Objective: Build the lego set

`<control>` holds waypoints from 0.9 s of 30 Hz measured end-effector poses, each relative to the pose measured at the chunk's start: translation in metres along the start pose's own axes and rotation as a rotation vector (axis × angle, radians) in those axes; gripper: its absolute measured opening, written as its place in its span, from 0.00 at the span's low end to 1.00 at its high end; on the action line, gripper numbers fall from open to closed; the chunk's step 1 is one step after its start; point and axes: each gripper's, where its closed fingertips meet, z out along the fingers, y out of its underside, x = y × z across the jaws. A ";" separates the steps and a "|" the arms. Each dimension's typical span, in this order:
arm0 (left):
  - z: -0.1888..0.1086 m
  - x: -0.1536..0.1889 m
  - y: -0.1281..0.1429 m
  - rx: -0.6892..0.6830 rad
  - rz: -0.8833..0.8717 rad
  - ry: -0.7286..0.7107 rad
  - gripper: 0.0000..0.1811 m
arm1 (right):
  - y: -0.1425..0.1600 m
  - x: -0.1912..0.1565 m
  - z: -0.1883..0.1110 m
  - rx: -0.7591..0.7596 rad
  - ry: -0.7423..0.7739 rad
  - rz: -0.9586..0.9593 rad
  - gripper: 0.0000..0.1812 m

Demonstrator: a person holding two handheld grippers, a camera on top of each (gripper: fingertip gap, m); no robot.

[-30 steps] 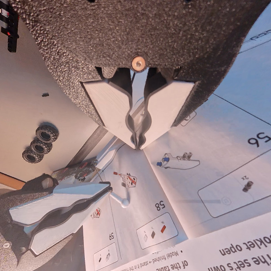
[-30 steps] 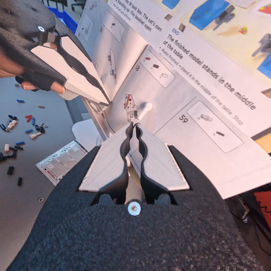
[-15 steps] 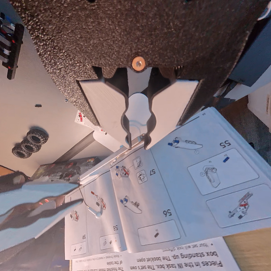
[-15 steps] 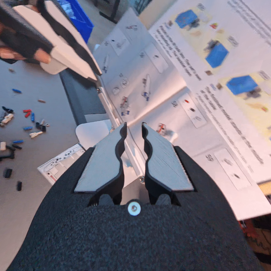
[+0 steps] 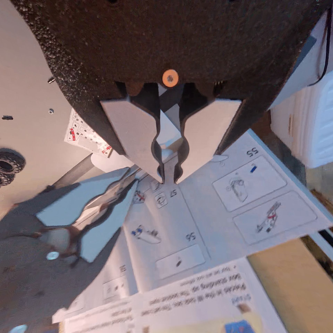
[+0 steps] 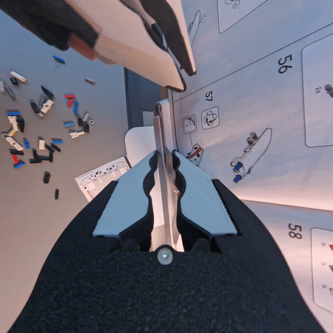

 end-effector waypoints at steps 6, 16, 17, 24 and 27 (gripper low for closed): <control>0.027 0.024 0.012 -0.091 -0.010 0.139 0.03 | -0.001 -0.003 -0.004 -0.023 -0.188 0.078 0.01; 0.031 0.019 0.015 -0.063 -0.046 0.152 0.00 | 0.002 -0.007 -0.001 -0.116 -0.199 0.040 0.05; 0.031 0.019 0.015 -0.063 -0.061 0.162 0.00 | 0.002 -0.006 -0.001 -0.113 -0.197 0.045 0.03; 0.032 0.018 0.015 -0.074 -0.066 0.164 0.00 | 0.000 -0.004 -0.002 -0.063 -0.229 0.022 0.01; 0.033 0.017 0.015 -0.088 -0.085 0.165 0.00 | -0.001 -0.002 -0.004 -0.056 -0.205 -0.016 0.00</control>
